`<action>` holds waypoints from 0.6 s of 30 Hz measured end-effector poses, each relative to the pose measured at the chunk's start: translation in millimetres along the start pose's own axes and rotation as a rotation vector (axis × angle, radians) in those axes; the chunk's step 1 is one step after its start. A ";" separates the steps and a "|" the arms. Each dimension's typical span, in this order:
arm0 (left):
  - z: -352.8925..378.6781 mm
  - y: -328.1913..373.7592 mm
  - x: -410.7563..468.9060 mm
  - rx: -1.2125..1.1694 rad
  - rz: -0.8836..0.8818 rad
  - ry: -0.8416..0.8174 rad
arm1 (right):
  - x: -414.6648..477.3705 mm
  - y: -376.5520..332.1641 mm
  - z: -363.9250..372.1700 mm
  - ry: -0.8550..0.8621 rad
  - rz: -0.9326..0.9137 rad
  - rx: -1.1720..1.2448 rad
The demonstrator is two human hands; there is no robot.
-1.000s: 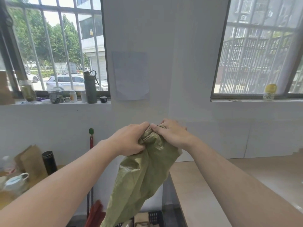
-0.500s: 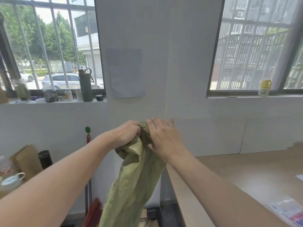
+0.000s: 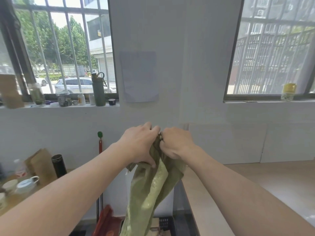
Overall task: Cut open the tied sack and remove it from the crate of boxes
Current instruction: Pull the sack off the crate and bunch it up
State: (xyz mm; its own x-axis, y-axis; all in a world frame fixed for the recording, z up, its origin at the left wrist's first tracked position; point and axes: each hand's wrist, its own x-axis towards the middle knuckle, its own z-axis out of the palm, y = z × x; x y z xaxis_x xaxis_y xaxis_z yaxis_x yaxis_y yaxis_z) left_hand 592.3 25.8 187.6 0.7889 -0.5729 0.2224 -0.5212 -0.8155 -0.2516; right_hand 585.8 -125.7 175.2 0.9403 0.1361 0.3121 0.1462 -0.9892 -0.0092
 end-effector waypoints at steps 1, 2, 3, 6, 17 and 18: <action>0.4 3.6 -1.5 0.065 0.014 0.038 | 0.7 -1.5 -2.5 -0.017 0.021 0.017; 1.5 7.5 -3.2 0.103 0.019 0.075 | 1.4 -2.7 -5.0 -0.031 0.043 0.037; 3.8 11.7 -5.0 0.113 0.015 0.100 | 2.4 -3.4 -7.3 -0.043 0.064 0.062; 12.8 21.0 -8.9 0.029 -0.042 0.113 | 3.0 -2.5 -16.2 -0.078 0.127 0.144; 29.3 14.4 3.8 -0.223 -0.022 0.201 | -5.1 17.3 -33.2 -0.334 0.179 0.717; 30.6 14.7 4.5 -0.251 -0.006 0.199 | -7.0 20.0 -32.2 -0.344 0.171 0.718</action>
State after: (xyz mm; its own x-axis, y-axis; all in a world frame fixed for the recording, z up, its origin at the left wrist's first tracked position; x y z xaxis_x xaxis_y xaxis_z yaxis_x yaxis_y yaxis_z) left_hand 598.2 13.8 156.1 0.7260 -0.5526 0.4092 -0.6002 -0.7997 -0.0151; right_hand 572.2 -148.2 203.4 0.9923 0.1104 -0.0569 0.0434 -0.7374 -0.6740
